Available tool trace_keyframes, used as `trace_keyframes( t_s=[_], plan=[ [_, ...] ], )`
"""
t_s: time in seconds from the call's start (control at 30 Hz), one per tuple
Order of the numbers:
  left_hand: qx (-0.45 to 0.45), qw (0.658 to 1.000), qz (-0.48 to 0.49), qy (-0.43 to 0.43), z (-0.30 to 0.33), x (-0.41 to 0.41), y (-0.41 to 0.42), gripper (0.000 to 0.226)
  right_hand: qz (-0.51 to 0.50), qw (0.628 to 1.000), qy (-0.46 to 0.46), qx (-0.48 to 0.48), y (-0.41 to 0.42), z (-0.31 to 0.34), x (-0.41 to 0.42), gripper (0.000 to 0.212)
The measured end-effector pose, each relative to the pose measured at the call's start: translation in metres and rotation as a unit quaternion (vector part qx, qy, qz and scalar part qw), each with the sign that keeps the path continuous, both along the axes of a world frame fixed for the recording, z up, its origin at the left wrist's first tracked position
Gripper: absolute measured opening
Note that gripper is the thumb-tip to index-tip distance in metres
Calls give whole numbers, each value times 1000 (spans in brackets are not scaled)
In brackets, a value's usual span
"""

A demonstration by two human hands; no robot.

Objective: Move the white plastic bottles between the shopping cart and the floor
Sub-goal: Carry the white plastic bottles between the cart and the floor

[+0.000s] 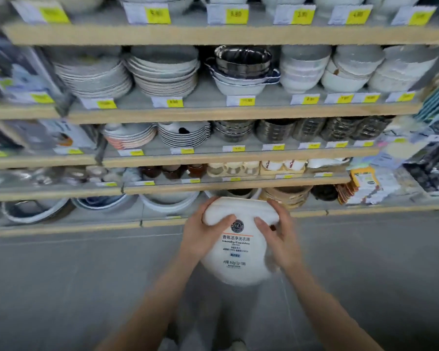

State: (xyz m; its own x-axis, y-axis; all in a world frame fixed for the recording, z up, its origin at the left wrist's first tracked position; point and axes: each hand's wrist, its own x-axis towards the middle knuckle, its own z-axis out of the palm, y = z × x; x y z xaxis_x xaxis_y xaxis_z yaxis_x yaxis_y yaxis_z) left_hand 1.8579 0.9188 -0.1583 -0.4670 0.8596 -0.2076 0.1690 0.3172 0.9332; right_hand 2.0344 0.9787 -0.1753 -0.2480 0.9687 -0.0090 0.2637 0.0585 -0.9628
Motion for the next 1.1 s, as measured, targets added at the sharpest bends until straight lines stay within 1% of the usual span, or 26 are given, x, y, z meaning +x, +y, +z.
trace_keyframes(
  t_s=[0.07,0.13,0.2,0.23,0.33,0.47,0.6,0.7,0.8,0.87,0.97,1.03,1.1],
  plan=[
    [3,999,40,-10,4,-41,-30,50,50,999,-13,-3,-13,2,-46,53],
    [-1,997,72,-4,8,-86,-62,63,89,995,-35,3,-30,4,-98,57],
    [0,994,113,-5,9,-133,-97,77,131,991,-34,14,-50,8,-154,60],
    [0,991,133,-6,10,-157,-118,79,149,988,-38,17,-62,10,-183,63],
    [6,983,185,6,23,-230,-176,65,202,978,-44,26,-105,27,-271,69],
    [20,966,256,24,40,-321,-246,43,279,960,-29,21,-154,36,-384,68],
    [35,935,352,24,47,-400,-305,52,365,930,-29,31,-195,49,-495,61],
    [45,908,415,23,47,-455,-339,56,428,903,-31,36,-220,56,-573,66],
    [34,884,466,24,46,-510,-366,56,485,873,-36,21,-241,55,-648,57],
    [30,867,496,25,43,-549,-379,51,513,858,-28,17,-252,51,-699,54],
    [35,840,540,37,42,-606,-394,39,559,829,-11,11,-265,44,-778,57],
    [36,821,569,39,44,-641,-403,31,592,806,-25,4,-273,48,-829,63],
    [33,802,595,38,51,-676,-410,24,622,783,-32,5,-282,56,-877,61]
  ],
)
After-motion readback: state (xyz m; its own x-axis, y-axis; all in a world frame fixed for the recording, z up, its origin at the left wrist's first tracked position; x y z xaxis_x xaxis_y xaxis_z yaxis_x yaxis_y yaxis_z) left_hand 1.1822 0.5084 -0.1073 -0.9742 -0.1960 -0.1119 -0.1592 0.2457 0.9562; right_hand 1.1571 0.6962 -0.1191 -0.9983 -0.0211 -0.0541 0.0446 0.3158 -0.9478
